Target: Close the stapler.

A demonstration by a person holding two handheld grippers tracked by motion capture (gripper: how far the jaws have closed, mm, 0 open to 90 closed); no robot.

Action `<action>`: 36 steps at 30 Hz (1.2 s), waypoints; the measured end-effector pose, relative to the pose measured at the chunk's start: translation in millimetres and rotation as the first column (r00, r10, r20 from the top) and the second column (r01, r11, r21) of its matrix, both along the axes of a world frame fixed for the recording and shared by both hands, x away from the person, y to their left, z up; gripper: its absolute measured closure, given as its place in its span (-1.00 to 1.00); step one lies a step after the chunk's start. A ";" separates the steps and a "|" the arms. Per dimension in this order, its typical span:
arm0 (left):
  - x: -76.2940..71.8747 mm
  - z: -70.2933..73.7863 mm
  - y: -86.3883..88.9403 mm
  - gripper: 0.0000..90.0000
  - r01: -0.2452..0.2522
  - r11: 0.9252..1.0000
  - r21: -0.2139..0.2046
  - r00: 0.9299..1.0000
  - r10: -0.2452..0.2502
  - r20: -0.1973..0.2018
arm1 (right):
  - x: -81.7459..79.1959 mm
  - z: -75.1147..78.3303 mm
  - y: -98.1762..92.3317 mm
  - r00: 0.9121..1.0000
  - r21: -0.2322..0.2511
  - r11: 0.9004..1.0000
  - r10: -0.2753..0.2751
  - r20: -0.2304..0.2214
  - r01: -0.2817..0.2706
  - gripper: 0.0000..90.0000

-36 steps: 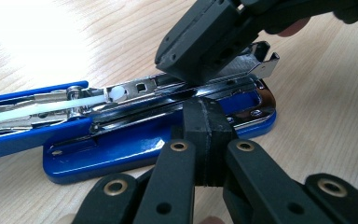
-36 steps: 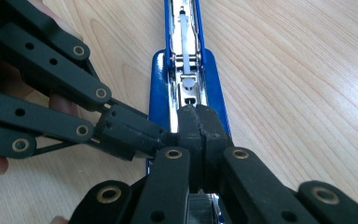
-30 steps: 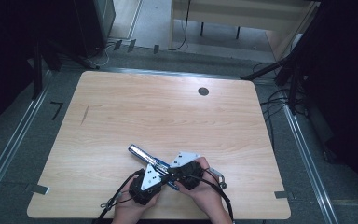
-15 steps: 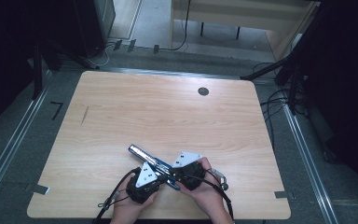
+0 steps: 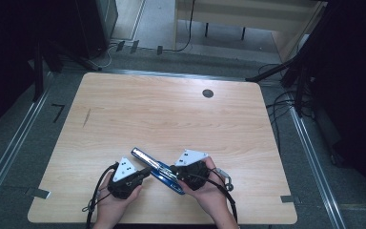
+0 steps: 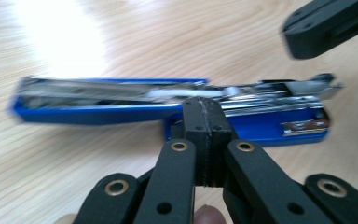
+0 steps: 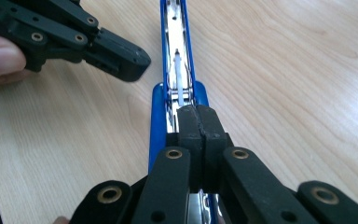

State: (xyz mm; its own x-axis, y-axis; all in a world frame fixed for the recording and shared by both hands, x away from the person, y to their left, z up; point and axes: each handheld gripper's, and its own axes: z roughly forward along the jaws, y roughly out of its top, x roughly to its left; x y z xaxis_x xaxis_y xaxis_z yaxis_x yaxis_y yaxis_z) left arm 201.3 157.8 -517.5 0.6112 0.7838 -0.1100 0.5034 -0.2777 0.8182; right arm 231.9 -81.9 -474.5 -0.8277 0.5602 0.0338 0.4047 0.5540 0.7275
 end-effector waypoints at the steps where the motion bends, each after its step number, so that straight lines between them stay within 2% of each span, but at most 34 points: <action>1: 1.7 -1.4 7.9 1.00 -0.021 1.000 -0.007 1.000 0.021 -0.010 | 2.1 1.4 3.2 1.000 0.008 1.000 0.004 0.001 -0.004 1.00; 6: 7.1 -3.9 24.1 1.00 -0.060 0.998 -0.005 0.998 0.060 -0.037 | 7.3 1.9 12.9 1.000 0.024 1.000 0.018 -0.013 -0.017 1.00; 11: 12.0 -5.9 29.5 1.00 -0.084 0.996 -0.003 0.995 0.084 -0.054 | 11.1 2.5 22.0 0.999 0.021 0.999 0.028 -0.015 -0.028 1.00; 12: 15.4 -8.1 29.2 1.00 -0.090 0.996 -0.007 0.994 0.090 -0.068 | 12.3 2.7 25.9 0.999 0.022 0.999 0.025 -0.022 -0.024 1.00; 23: 22.8 -12.7 21.5 1.00 -0.093 0.996 0.015 0.992 0.094 -0.081 | 24.9 -2.0 43.4 0.999 0.016 0.999 0.031 -0.018 -0.030 1.00; 25: 22.9 -12.8 20.8 1.00 -0.089 0.996 0.031 0.993 0.091 -0.077 | 27.6 -5.6 48.4 0.999 0.013 0.999 0.036 -0.022 -0.035 1.00; 30: 23.3 -13.0 19.8 1.00 -0.089 0.996 0.032 0.993 0.091 -0.076 | 29.3 -15.3 60.2 0.999 -0.035 0.999 0.042 -0.013 -0.042 1.00; 36: 23.5 -12.8 18.8 1.00 -0.087 0.995 0.039 0.993 0.090 -0.070 | 31.1 -20.1 66.8 0.999 -0.050 0.998 0.039 0.001 -0.039 1.00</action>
